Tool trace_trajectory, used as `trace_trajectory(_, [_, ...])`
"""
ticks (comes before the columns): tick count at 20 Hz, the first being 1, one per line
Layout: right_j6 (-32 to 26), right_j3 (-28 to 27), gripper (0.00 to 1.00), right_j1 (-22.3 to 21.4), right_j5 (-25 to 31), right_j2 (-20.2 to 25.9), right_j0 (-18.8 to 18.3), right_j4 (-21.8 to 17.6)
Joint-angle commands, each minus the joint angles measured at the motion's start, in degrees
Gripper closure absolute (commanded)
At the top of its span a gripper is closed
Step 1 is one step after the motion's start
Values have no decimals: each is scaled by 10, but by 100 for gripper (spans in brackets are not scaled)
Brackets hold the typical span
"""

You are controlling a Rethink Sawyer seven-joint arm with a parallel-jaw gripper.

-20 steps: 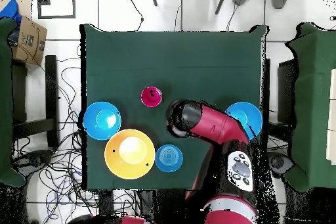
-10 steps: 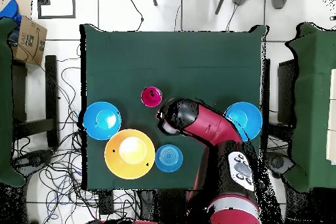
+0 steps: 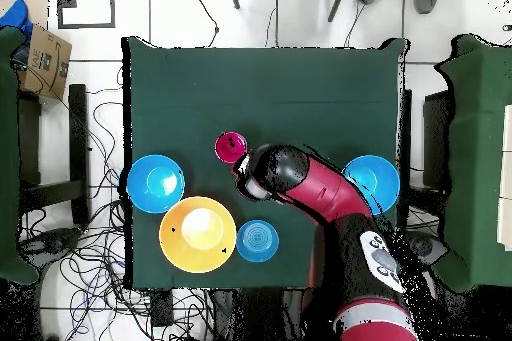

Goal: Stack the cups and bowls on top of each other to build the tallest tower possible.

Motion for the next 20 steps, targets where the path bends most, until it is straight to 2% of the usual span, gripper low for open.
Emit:
trace_trajectory(1, [37,26,0,-10,-46,92,-11,23])
trace_trajectory(6, [41,18,0,-3,-44,106,-12,31])
trace_trajectory(10, [46,27,0,5,-72,121,-15,33])
trace_trajectory(16, [54,21,0,21,-99,99,-2,0])
trace_trajectory(20, [58,13,0,47,-132,78,10,-22])
